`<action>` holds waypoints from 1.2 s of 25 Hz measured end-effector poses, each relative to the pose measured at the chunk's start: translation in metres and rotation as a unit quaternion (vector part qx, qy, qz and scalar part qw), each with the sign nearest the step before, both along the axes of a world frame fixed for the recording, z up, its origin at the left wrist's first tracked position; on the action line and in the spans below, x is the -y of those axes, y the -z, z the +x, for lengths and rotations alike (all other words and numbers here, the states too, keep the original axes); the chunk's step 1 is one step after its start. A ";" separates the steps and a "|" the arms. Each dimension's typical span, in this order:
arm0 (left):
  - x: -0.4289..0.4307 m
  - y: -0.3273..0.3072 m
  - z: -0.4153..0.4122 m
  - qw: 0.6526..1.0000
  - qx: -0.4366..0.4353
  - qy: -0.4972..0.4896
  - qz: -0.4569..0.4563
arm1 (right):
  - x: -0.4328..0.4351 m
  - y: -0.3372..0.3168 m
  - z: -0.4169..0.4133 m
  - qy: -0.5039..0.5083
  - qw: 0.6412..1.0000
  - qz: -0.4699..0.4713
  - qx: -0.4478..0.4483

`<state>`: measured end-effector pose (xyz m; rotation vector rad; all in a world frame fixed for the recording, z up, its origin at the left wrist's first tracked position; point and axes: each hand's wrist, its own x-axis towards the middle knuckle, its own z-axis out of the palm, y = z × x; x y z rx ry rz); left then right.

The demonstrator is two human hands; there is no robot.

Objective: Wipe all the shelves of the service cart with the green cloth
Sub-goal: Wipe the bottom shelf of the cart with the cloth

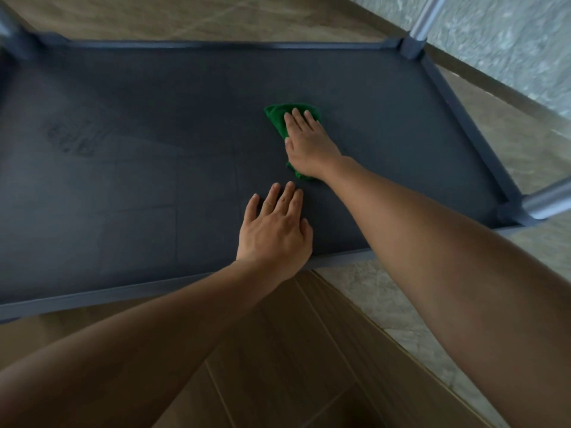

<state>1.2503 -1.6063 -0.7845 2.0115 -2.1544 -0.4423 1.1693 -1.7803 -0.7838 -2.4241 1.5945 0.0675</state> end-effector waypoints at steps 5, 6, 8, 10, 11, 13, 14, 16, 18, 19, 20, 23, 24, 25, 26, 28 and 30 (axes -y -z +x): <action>-0.002 -0.001 -0.001 1.000 -0.003 0.000 -0.025 | -0.034 -0.003 -0.017 -0.009 1.000 0.005 0.016; -0.003 -0.002 0.000 1.000 -0.007 -0.009 -0.024 | -0.046 -0.003 -0.021 -0.011 1.000 0.007 0.017; -0.005 -0.003 0.001 0.999 -0.021 -0.044 -0.016 | -0.073 -0.004 -0.031 -0.016 1.000 0.011 0.018; -0.006 -0.005 0.002 0.997 -0.024 -0.067 -0.005 | -0.101 -0.004 -0.040 -0.024 0.999 0.013 0.022; -0.006 -0.005 0.002 0.997 -0.025 -0.071 -0.003 | -0.115 -0.004 -0.043 -0.028 0.999 0.015 0.026; -0.007 -0.006 0.003 0.997 -0.035 -0.070 0.008 | -0.135 -0.004 -0.049 -0.032 0.999 0.023 0.032; -0.008 -0.006 0.004 0.997 -0.043 -0.068 0.013 | -0.141 -0.004 -0.050 -0.034 0.999 0.026 0.032; -0.009 -0.006 0.006 0.996 -0.055 -0.067 0.016 | -0.139 -0.004 -0.049 -0.043 0.998 0.023 0.028; -0.008 -0.006 0.006 0.996 -0.057 -0.065 0.015 | -0.128 -0.004 -0.042 -0.050 0.998 0.016 0.025; -0.008 -0.005 0.006 0.996 -0.055 -0.066 0.015 | -0.120 -0.002 -0.036 -0.049 0.998 0.015 0.026; -0.007 -0.005 0.006 0.996 -0.054 -0.068 0.014 | -0.111 0.000 -0.029 -0.046 0.999 0.013 0.027; -0.007 -0.005 0.006 0.995 -0.062 -0.071 0.016 | -0.075 0.004 -0.007 -0.037 0.999 0.008 0.024; -0.007 -0.005 0.007 0.996 -0.062 -0.069 0.017 | -0.061 0.004 0.001 -0.033 0.999 0.009 0.020; -0.006 -0.005 0.007 0.996 -0.061 -0.067 0.017 | -0.048 0.003 0.008 -0.028 0.999 0.013 0.015; -0.006 -0.006 0.008 0.996 -0.060 -0.066 0.018 | -0.037 0.001 0.015 -0.023 1.000 0.018 0.010; -0.005 -0.006 0.008 0.995 -0.065 -0.069 0.016 | -0.025 -0.001 0.022 -0.014 1.000 0.025 0.002; -0.006 -0.007 0.008 0.995 -0.069 -0.077 0.008 | -0.027 0.000 0.022 -0.015 1.000 0.020 0.001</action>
